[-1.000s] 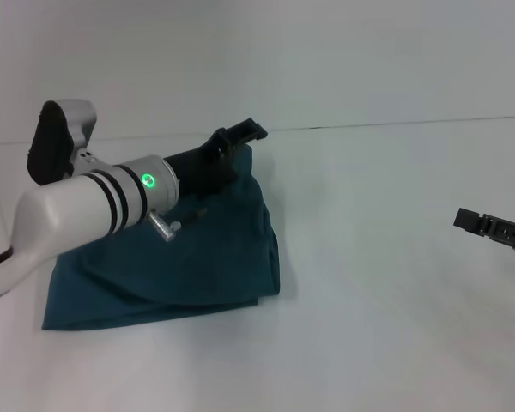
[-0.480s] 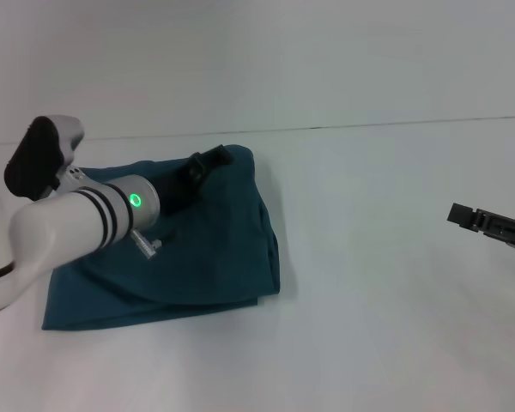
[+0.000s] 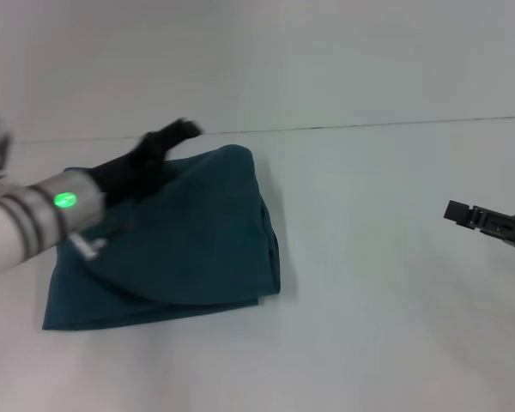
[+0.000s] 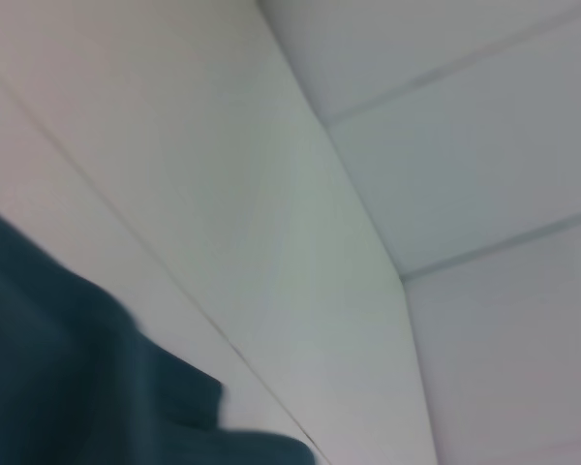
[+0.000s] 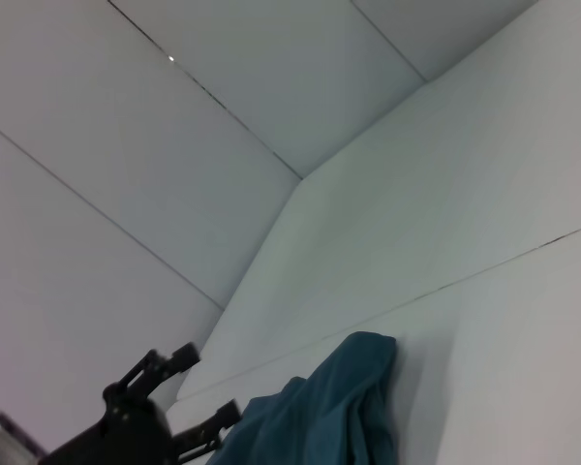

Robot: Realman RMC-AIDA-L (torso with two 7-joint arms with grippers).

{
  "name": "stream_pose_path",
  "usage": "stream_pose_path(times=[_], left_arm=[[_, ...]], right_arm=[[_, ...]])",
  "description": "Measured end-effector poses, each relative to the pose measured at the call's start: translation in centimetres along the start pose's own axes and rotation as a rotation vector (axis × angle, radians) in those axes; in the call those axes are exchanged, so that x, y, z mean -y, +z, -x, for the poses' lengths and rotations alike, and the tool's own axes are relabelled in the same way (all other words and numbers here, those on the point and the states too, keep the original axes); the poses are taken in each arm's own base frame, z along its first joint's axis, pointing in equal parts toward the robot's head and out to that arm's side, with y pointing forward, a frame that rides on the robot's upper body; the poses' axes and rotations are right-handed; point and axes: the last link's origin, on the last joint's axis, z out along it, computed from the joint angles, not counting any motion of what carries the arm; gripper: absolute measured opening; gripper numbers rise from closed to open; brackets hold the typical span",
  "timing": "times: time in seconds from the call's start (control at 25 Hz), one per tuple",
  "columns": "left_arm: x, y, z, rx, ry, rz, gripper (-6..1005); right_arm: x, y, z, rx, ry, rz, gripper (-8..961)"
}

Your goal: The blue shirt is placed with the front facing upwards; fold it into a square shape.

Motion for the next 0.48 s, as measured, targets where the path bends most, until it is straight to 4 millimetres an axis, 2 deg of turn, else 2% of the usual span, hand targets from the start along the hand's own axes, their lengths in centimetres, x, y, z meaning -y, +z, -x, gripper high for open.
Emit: stream_pose_path(times=[0.2,0.24,0.48], left_arm=[[4.0,-4.2,-1.4,-0.072,-0.115,-0.056,934],[5.0,-5.5,-1.6,-0.091,-0.128,-0.062,934],[6.5,-8.4,-2.0,-0.106,-0.158,-0.044,932]], right_arm=[[0.0,0.1,-0.1,-0.004,0.003,0.001,646],[0.0,0.1,-0.1,-0.005,0.005,0.001,646],[0.0,0.1,-0.1,-0.011,0.005,0.001,647]])
